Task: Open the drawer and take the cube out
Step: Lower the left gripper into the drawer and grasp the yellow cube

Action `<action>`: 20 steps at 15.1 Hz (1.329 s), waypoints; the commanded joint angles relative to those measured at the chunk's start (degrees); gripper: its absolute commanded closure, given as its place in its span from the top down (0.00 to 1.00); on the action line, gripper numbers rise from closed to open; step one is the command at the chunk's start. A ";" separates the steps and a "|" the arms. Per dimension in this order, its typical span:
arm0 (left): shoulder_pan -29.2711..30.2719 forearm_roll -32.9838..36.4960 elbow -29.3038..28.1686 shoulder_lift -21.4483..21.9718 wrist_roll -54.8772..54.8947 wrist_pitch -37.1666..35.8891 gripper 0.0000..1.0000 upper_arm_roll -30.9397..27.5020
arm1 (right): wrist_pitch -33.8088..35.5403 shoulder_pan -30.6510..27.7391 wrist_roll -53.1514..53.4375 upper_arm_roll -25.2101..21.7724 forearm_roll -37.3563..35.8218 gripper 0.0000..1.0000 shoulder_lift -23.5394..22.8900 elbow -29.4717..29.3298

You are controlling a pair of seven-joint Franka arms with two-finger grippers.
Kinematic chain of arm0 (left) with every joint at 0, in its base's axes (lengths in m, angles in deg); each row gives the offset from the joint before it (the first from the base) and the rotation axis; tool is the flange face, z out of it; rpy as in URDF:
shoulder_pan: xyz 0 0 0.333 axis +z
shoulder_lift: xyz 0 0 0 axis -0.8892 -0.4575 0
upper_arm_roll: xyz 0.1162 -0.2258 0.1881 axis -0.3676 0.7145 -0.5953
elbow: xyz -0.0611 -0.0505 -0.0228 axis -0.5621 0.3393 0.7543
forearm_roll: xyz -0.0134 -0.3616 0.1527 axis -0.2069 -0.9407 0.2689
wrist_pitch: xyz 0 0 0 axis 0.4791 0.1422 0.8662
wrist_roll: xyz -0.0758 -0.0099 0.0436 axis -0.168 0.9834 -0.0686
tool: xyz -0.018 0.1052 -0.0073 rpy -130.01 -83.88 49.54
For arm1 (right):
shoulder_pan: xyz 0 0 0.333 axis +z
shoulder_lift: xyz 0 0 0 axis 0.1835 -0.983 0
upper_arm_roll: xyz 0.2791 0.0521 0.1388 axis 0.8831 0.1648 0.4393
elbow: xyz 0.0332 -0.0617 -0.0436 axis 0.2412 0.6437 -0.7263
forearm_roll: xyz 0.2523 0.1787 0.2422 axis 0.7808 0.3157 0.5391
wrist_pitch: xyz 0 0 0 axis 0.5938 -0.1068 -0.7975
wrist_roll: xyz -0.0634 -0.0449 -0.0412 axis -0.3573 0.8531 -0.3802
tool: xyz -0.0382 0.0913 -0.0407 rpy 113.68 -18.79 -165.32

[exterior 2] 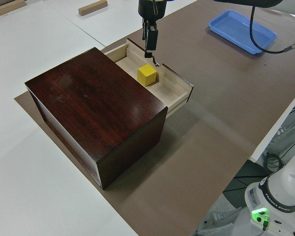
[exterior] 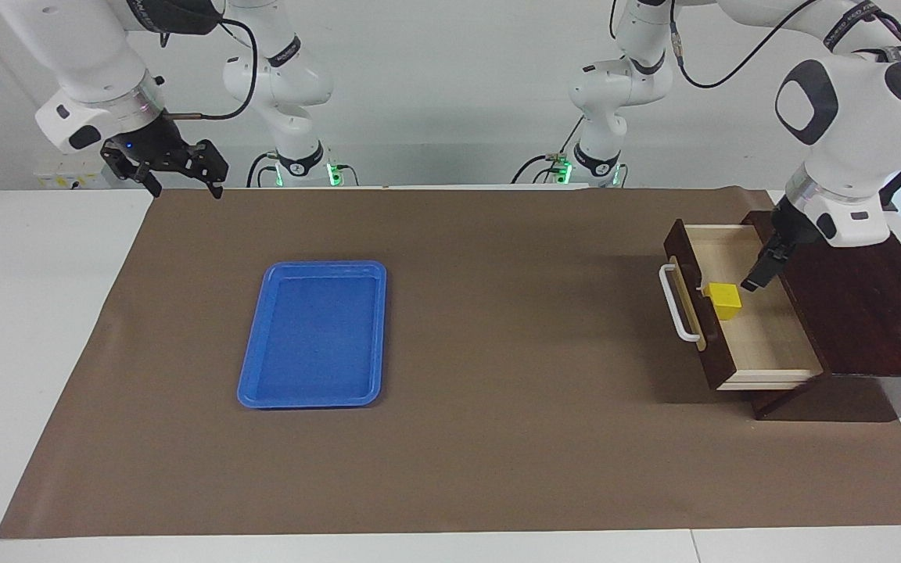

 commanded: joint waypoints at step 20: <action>0.52 0.15 -18.20 2.31 -31.58 17.30 0.83 0.41 | -2.96 0.13 2.36 -0.05 2.13 1.00 3.22 5.60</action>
